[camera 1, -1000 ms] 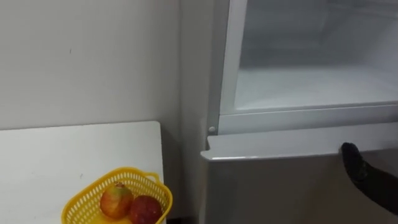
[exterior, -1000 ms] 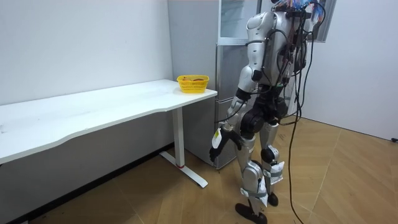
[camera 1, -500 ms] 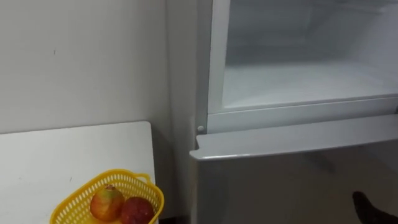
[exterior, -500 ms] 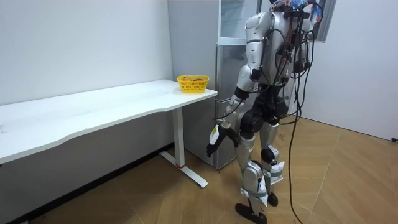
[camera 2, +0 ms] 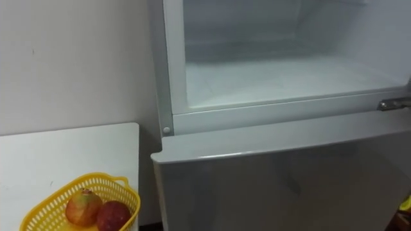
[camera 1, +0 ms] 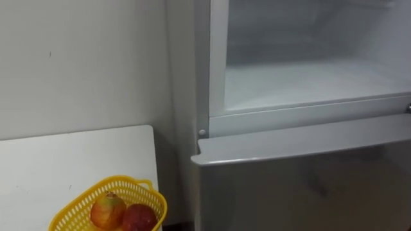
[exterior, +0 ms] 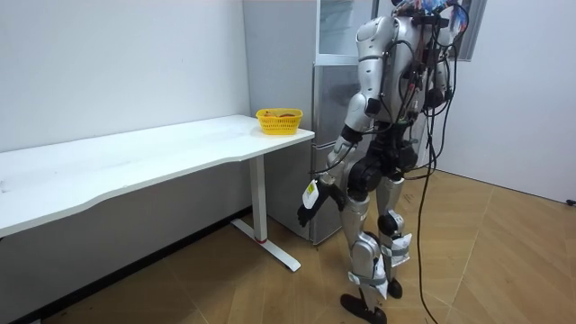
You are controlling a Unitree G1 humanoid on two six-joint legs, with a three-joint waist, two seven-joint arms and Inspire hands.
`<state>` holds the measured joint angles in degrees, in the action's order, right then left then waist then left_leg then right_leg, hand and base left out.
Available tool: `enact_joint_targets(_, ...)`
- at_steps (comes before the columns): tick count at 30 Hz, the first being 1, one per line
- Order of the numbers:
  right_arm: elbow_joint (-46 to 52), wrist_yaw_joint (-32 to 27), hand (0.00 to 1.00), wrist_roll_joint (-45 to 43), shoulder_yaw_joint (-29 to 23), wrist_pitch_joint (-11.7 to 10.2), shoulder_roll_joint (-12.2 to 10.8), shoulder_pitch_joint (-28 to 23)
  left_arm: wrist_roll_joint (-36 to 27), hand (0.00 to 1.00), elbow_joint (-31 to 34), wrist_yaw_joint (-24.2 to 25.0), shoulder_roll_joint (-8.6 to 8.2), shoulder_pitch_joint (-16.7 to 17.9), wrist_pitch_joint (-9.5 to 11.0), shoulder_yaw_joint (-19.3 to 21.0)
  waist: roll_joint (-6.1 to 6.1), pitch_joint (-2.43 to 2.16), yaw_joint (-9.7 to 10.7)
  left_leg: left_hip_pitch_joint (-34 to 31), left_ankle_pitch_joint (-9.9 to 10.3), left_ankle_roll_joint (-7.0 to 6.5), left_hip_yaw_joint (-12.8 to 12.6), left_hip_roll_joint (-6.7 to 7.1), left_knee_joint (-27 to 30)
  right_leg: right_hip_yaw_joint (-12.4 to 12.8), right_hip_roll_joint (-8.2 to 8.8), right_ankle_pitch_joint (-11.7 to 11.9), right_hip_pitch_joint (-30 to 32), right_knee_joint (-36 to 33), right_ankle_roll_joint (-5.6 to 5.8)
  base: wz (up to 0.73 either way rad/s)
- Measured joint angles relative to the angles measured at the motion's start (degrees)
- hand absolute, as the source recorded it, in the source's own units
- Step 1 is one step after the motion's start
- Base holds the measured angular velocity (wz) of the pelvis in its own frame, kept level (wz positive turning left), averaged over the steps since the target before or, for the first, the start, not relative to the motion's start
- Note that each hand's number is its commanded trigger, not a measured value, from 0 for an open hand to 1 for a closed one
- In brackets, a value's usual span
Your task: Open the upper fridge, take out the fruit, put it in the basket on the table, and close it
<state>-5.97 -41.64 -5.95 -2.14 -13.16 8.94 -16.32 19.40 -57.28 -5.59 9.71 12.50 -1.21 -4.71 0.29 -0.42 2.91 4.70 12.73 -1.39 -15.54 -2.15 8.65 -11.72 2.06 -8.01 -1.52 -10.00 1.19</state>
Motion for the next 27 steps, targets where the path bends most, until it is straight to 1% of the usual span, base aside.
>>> enact_joint_targets(5,-9.7,1.9,0.00,1.4,2.8,0.4,-0.4,0.0,-2.6,0.00,-0.1,0.1,0.00,0.0,0.0,0.0,0.12,0.07,0.1,0.1,0.0,0.00,0.2,0.02,0.0,0.4,-0.02,0.0,-0.2,0.1,-0.03,0.00)
enact_joint_targets(7,-13.3,2.7,0.00,1.6,3.3,0.8,-0.8,0.0,-3.0,0.00,-0.1,0.1,-0.02,0.1,0.0,0.0,0.43,0.29,0.1,0.3,0.0,0.01,0.2,0.05,-0.1,0.5,-0.03,0.0,-0.5,0.2,-0.03,0.00)
enact_joint_targets(11,-18.5,4.0,0.00,4.5,3.6,0.8,-0.7,0.0,-3.6,0.00,-0.1,-0.4,-0.05,0.4,0.2,0.0,0.79,0.42,0.0,0.6,0.0,0.05,0.2,0.02,-0.3,0.1,-0.08,0.0,-0.7,0.3,-0.03,0.00)
enact_joint_targets(14,-23.2,5.3,0.00,6.6,3.5,0.8,-0.7,0.2,-4.1,0.00,-0.1,-0.5,-0.04,1.1,0.3,0.0,0.82,0.46,0.2,0.6,0.0,0.05,0.5,-0.01,-0.4,-0.2,-0.07,0.0,-0.7,0.3,-0.02,0.02)
enact_joint_targets(15,-26.2,5.9,0.00,7.1,3.4,0.9,-0.7,0.5,-4.1,0.00,-0.3,-0.5,-0.05,1.2,0.3,0.0,0.44,0.67,0.2,0.5,0.0,0.05,0.6,-0.01,-0.4,-0.4,-0.04,0.0,-0.7,0.3,-0.03,0.00)
enact_joint_targets(18,-33.3,7.5,0.00,8.2,3.0,1.6,-0.7,1.7,-3.6,0.00,-0.7,-0.5,-0.12,1.7,0.3,0.7,0.26,0.62,0.0,0.4,0.0,0.05,0.5,0.00,-0.4,-0.5,-0.01,0.0,-0.5,0.3,-0.02,0.00)
enact_joint_targets(19,-36.3,8.6,0.00,9.8,3.0,2.0,-0.7,2.3,-3.6,0.00,-0.7,-0.4,-0.17,2.0,0.3,1.5,0.28,0.48,-0.2,0.4,0.0,0.07,0.6,-0.01,-0.4,-0.5,-0.02,0.0,-0.5,0.3,-0.03,0.00)
enact_joint_targets(21,-39.1,10.2,0.00,12.4,3.0,3.1,-0.7,2.9,-3.7,0.00,-0.7,-0.3,-0.16,2.5,0.3,1.9,0.30,0.41,-0.3,0.4,0.0,0.07,0.5,-0.01,-0.3,-0.4,-0.02,0.0,-0.4,0.3,-0.03,0.00)
enact_joint_targets(23,-42.2,11.9,0.00,13.4,3.0,3.2,-0.7,3.6,-3.5,0.00,-0.7,0.0,-0.20,3.2,0.3,2.3,0.33,0.33,-0.1,0.5,0.0,0.07,0.7,0.02,-0.3,-0.5,0.00,0.0,-0.7,0.3,-0.03,0.03)
enact_joint_targets(24,-45.5,13.5,0.00,14.5,2.5,3.3,-0.7,4.5,-3.4,0.00,-0.7,0.1,-0.23,3.6,0.2,2.8,0.33,0.35,0.1,0.8,0.0,0.07,1.0,0.02,-0.3,-0.7,0.02,0.0,-1.2,0.5,-0.03,0.22)
enact_joint_targets(25,-48.3,15.2,0.00,15.6,1.5,3.7,-0.6,4.7,-2.0,0.00,-0.7,0.3,-0.25,3.7,0.1,3.5,0.19,0.33,0.4,0.9,0.1,0.07,1.9,0.13,-0.2,-1.1,0.13,0.0,-1.8,0.6,0.01,0.27)
enact_joint_targets(26,-49.5,16.1,0.00,16.3,1.0,4.2,-0.6,4.7,-1.4,0.00,-0.7,0.4,-0.24,3.6,0.0,4.0,0.16,0.34,0.4,0.9,0.1,0.07,2.2,0.17,-0.1,-1.0,0.15,0.0,-2.0,0.6,0.04,0.30)
enact_joint_targets(27,-50.9,17.7,0.00,17.9,0.2,5.4,-0.5,4.7,-0.5,0.00,-0.7,0.7,-0.22,3.6,-0.3,5.0,0.17,0.34,0.1,1.0,0.1,0.07,2.5,0.22,-0.1,-0.9,0.19,-0.1,-2.3,0.8,0.12,0.13)
